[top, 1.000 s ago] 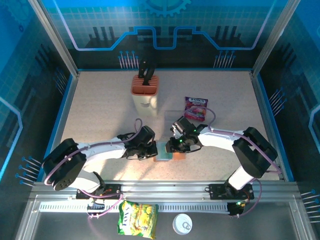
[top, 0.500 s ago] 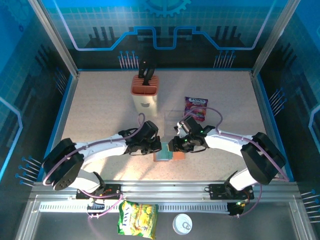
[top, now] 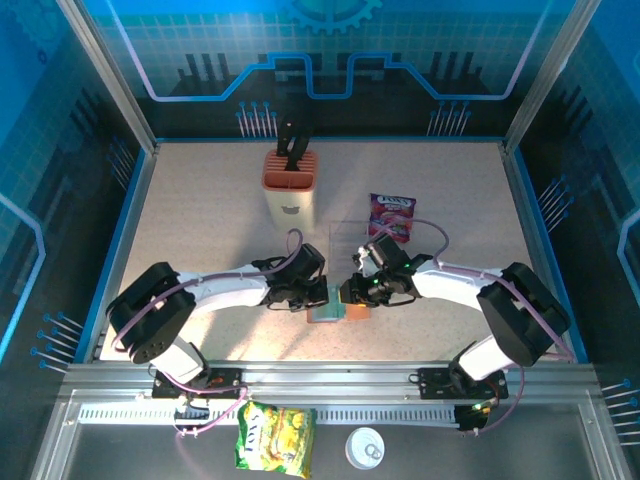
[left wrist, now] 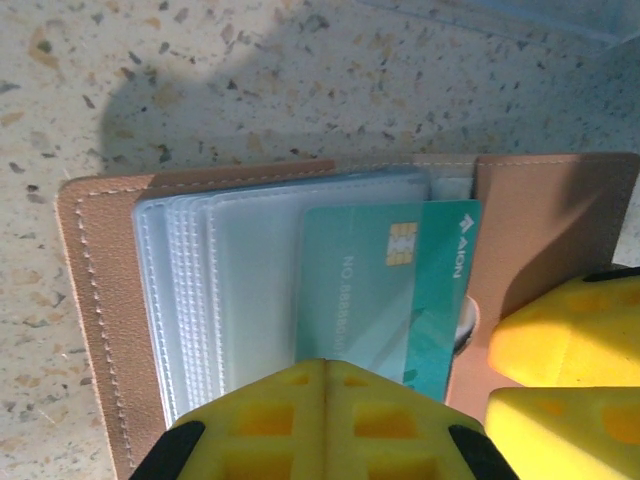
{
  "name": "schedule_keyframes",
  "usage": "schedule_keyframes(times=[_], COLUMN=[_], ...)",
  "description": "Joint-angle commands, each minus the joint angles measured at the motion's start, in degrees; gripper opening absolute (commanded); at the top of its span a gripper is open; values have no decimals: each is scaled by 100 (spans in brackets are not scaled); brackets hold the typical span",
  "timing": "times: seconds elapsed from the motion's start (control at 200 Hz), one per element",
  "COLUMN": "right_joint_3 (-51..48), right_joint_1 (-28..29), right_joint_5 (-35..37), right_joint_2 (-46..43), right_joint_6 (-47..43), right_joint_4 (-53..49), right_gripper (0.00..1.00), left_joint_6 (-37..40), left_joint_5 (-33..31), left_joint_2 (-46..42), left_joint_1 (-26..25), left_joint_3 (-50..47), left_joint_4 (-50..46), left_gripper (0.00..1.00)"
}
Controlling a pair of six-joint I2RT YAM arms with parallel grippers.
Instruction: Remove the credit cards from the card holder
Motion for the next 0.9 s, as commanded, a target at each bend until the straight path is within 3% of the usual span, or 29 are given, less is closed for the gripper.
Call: schedule_keyframes(times=[0.0, 0.89], right_joint_3=[-86, -503], right_joint_1=[-104, -325], right_joint_5=[-172, -833], right_joint_2=[126, 659], right_joint_6=[37, 499], right_joint_4=[165, 1406], right_gripper=[32, 19], left_joint_6=[95, -67], left_joint_5=[4, -49], left_joint_2=[9, 73], left_joint_1=[-46, -41], left_joint_3=[-118, -292], left_joint_4=[-50, 11], left_gripper=[0, 0])
